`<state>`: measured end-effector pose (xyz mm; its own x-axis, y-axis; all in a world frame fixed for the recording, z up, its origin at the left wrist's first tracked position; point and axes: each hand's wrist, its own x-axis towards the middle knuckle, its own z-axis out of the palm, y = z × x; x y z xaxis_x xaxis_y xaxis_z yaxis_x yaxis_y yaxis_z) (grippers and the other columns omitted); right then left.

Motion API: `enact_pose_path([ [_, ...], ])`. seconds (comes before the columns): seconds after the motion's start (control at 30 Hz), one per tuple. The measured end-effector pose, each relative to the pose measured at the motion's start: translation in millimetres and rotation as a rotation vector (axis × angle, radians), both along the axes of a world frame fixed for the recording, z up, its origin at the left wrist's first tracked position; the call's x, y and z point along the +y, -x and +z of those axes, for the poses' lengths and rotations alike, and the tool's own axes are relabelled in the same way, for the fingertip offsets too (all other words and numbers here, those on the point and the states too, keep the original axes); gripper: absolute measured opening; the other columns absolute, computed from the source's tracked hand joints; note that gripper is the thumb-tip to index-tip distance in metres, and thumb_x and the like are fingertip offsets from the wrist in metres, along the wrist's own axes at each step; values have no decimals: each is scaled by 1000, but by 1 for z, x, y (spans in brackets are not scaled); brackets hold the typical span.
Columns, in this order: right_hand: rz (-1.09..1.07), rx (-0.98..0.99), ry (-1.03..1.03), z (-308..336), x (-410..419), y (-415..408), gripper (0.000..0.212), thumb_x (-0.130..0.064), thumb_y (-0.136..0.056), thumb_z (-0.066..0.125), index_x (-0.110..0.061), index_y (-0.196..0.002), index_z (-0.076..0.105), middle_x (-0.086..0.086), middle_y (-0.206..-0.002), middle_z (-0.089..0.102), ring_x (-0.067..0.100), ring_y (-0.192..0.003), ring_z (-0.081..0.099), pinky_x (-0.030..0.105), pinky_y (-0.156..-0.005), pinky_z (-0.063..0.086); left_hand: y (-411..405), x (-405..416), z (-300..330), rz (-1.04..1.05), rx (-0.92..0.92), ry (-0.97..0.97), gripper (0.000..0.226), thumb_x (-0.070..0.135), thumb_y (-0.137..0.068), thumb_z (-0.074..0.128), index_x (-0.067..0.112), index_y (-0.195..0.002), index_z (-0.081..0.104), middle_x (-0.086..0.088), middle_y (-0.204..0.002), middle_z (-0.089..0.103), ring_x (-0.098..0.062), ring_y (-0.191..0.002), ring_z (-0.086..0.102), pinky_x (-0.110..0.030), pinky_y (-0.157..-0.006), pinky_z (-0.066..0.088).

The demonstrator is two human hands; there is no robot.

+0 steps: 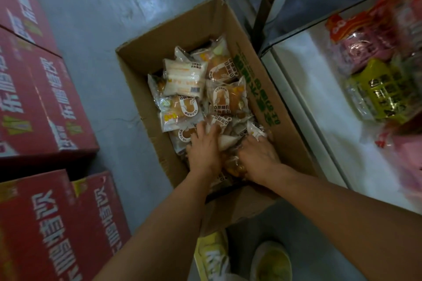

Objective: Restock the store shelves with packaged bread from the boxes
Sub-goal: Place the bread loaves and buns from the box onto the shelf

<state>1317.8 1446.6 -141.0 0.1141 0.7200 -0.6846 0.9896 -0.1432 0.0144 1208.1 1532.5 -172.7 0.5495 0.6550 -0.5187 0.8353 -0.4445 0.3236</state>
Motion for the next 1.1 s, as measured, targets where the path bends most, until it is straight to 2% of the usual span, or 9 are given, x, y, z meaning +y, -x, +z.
enact_pose_path([
  [0.1,-159,125,-44,9,-9,-3,50,-35,-82,71,-21,-127,53,5,-133,51,24,-124,45,40,-105,38,9,2,18,164,-132,126,71,27,-74,82,31,-132,43,-2,-146,26,-24,-129,40,-47,-102,48],
  [0.17,-335,235,-122,21,-18,-6,44,-36,-83,71,-25,-122,54,2,-124,59,22,-113,56,38,-95,47,14,2,36,317,-237,211,65,24,-75,82,30,-128,45,3,-139,29,-20,-124,43,-43,-98,53],
  [0.3,-926,474,-268,65,-31,-11,46,-40,-71,83,-25,-106,58,-6,-99,65,16,-88,64,37,-74,56,26,1,84,707,-459,414,50,14,-81,77,32,-117,48,4,-126,34,-13,-106,48,-27,-68,60],
  [0.43,-1382,807,-308,129,-33,-16,51,-28,-60,91,-19,-101,61,1,-98,69,17,-84,69,35,-69,60,44,0,142,955,-639,541,53,13,-77,80,42,-112,52,-2,-122,55,-21,-105,62,-45,-82,60],
  [0.53,-1461,979,-342,195,-30,-17,38,-15,-71,85,-14,-101,62,5,-94,71,15,-76,70,24,-54,56,56,1,195,1019,-716,561,62,8,-80,77,29,-131,49,-5,-122,61,-21,-104,65,-40,-81,59],
  [0.63,-1491,1110,-351,258,-27,-18,41,-18,-72,83,-14,-108,64,7,-99,74,21,-86,73,32,-64,58,61,4,254,1140,-762,663,69,11,-78,78,23,-137,43,-12,-120,64,-29,-102,67,-43,-80,58],
  [0.73,-1504,1239,-382,316,-25,-14,37,-20,-75,79,-17,-109,64,6,-99,75,21,-89,73,34,-70,57,62,4,314,1214,-803,813,95,26,-56,86,8,-139,42,-20,-122,63,-37,-104,67,-53,-84,57],
  [0.9,-1479,1386,-426,406,-25,5,47,-21,-70,78,-13,-115,64,10,-103,74,27,-96,71,37,-75,57,57,-3,406,1127,-946,984,58,17,-68,68,2,-123,58,-20,-110,69,-31,-87,71,-39,-60,57],
  [1.1,-1416,1415,-482,499,-43,19,55,-19,-70,77,-7,-122,61,17,-109,71,32,-99,69,41,-79,58,66,-12,492,949,-950,1118,47,29,-70,56,7,-111,62,-15,-101,68,-31,-85,66,-34,-63,53],
])
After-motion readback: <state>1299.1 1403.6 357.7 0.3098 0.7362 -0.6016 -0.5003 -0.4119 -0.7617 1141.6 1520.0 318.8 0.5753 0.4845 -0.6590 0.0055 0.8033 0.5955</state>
